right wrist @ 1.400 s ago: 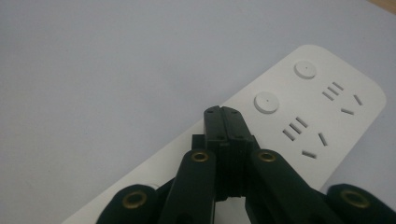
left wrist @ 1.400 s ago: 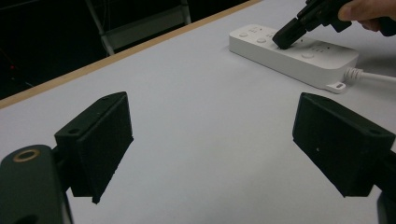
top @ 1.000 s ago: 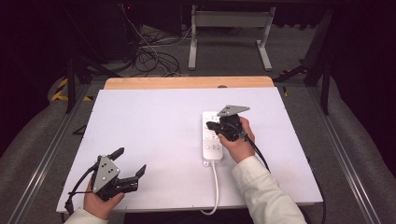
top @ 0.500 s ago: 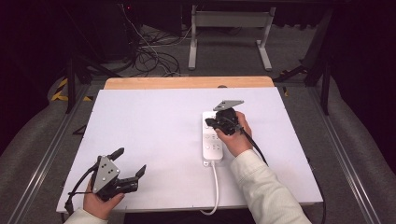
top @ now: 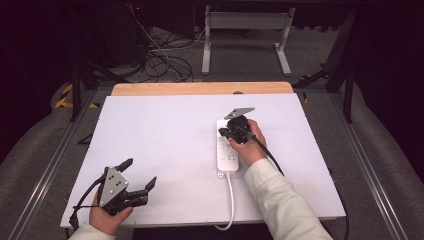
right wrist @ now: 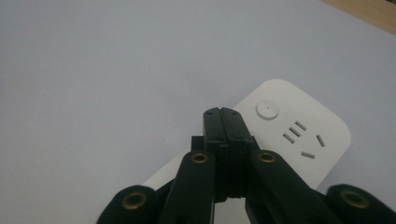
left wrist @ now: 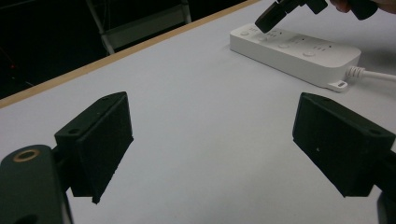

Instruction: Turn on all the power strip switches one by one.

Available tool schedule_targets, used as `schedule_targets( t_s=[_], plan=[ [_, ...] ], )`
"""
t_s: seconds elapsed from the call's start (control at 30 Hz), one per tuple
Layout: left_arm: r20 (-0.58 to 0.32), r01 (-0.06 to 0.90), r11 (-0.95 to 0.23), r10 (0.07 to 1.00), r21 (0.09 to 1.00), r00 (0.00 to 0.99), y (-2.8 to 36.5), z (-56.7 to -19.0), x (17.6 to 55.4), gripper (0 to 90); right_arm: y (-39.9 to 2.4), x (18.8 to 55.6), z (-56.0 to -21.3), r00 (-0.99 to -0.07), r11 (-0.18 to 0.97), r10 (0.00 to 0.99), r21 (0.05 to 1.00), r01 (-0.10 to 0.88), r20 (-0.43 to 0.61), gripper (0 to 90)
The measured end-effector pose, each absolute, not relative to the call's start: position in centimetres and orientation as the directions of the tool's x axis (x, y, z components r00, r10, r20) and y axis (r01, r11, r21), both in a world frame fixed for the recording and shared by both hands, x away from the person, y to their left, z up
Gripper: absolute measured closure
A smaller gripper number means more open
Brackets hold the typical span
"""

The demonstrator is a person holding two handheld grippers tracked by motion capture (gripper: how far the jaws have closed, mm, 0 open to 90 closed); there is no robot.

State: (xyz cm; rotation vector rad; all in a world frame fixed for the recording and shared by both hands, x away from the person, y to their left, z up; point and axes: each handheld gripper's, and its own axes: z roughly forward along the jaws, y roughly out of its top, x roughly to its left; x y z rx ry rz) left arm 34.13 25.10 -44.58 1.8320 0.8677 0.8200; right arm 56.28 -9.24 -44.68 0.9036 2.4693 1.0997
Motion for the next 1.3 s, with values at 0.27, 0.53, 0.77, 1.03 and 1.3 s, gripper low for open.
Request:
schedule_targets(
  t_s=[0.27,0.53,0.77,1.03,1.3],
  plan=[
    [0.172,0.220,-0.330,0.830,0.918,0.530,25.10,-44.58,34.14,12.4,-9.07,56.67,-45.36,-0.758,0.527,0.652,0.728,0.439,-0.015,90.0],
    [0.172,0.219,-0.330,0.830,0.918,0.530,25.11,-44.57,34.12,12.3,-9.21,56.82,-45.51,-0.754,0.512,0.657,0.731,0.451,0.004,90.0],
    [0.172,0.218,-0.330,0.830,0.918,0.531,25.08,-44.58,34.10,12.3,-9.18,56.79,-45.60,-0.748,0.513,0.663,0.729,0.453,-0.002,90.0],
    [0.172,0.217,-0.329,0.830,0.919,0.531,25.06,-44.57,34.09,12.3,-9.04,56.72,-45.70,-0.748,0.521,0.663,0.724,0.451,-0.011,90.0],
    [0.171,0.219,-0.329,0.830,0.919,0.531,25.05,-44.56,34.09,12.4,-8.64,56.66,-45.61,-0.740,0.539,0.672,0.706,0.460,-0.030,90.0]
  ],
)
